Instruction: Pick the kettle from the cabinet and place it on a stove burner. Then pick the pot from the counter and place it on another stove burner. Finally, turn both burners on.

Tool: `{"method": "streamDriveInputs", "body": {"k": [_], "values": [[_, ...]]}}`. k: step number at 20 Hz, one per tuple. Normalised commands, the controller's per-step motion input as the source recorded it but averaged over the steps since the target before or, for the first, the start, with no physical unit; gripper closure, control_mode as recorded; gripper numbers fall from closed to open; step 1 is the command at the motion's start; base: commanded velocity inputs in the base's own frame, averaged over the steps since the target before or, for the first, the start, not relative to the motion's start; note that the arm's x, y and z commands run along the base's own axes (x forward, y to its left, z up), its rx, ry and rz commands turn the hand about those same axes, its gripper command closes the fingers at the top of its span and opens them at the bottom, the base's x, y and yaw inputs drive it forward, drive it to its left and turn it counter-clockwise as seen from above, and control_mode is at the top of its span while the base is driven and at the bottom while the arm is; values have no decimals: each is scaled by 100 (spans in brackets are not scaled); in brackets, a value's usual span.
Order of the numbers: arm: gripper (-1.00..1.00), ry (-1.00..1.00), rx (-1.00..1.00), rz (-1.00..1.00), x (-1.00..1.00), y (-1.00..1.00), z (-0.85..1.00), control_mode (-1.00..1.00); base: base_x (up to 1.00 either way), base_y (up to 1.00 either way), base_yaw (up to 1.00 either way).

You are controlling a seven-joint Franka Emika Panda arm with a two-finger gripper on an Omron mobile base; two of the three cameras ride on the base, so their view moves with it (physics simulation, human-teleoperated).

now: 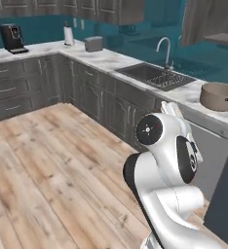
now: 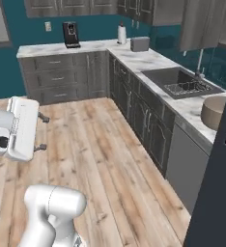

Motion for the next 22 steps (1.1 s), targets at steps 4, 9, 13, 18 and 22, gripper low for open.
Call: {"method": "streamDriveInputs", "body": {"k": [4,9,13,18,22], "values": [[-100,0,0,0,0,0,0,100,0,0,-50],[-100,0,0,0,0,0,0,100,0,0,-49],[-100,0,0,0,0,0,0,100,0,0,-47],[-100,0,0,0,0,0,0,100,0,0,-47],[-100,0,0,0,0,0,0,100,5,0,-39]]}}
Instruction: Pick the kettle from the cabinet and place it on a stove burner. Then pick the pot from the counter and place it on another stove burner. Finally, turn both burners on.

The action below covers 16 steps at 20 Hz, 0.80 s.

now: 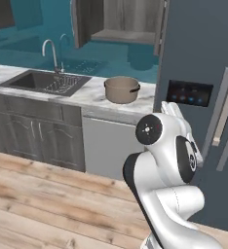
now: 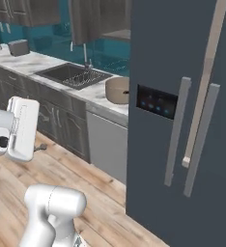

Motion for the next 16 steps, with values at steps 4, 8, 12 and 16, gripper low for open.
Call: {"method": "streamDriveInputs", "body": {"k": [4,8,12,16], "values": [[-100,0,0,0,0,0,0,100,12,3,-5],[-100,0,0,0,0,0,0,100,32,29,-5],[-100,0,0,0,0,0,0,100,43,40,-5],[-100,0,0,0,0,0,0,100,50,38,-6]]}}
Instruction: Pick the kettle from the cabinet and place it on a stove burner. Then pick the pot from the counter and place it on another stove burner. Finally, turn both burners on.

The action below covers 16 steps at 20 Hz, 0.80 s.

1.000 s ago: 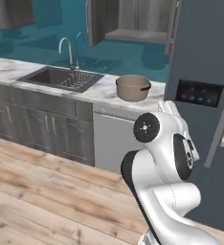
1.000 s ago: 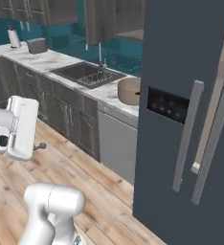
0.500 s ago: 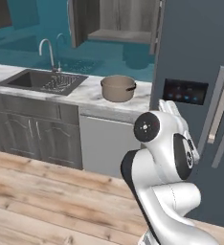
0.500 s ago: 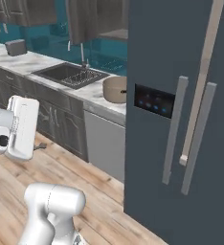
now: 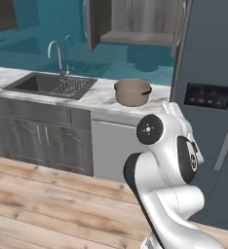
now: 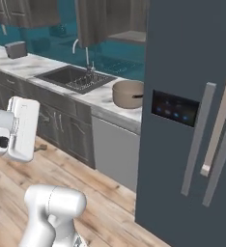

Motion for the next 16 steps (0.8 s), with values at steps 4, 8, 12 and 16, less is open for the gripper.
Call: {"method": "streamDriveInputs", "body": {"k": [4,8,12,16], "values": [[-100,0,0,0,0,0,0,100,51,36,-7],[-100,0,0,0,0,0,0,100,54,32,-7],[-100,0,0,0,0,0,0,100,55,27,-6],[-100,0,0,0,0,0,0,100,54,21,-9]]}}
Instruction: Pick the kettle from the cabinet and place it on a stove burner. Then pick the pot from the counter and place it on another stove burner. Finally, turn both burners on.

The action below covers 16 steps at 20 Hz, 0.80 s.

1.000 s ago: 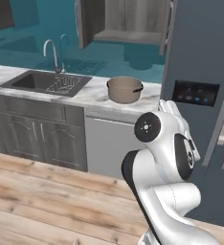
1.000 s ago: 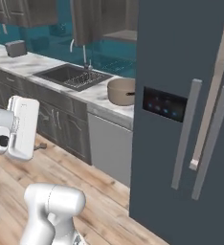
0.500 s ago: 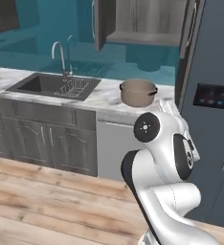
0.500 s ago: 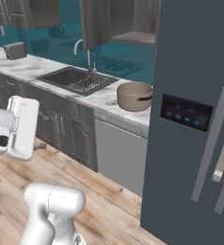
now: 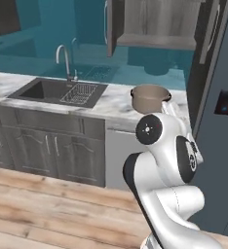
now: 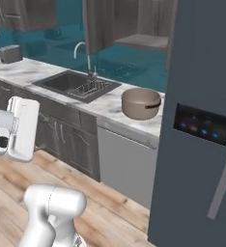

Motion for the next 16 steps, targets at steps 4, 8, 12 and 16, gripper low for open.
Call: {"method": "streamDriveInputs", "body": {"k": [4,8,12,16], "values": [[-100,0,0,0,0,0,0,100,36,7,-22],[-100,0,0,0,0,0,0,100,30,4,-27],[-100,0,0,0,0,0,0,100,33,6,-29],[-100,0,0,0,0,0,0,100,48,17,-22]]}}
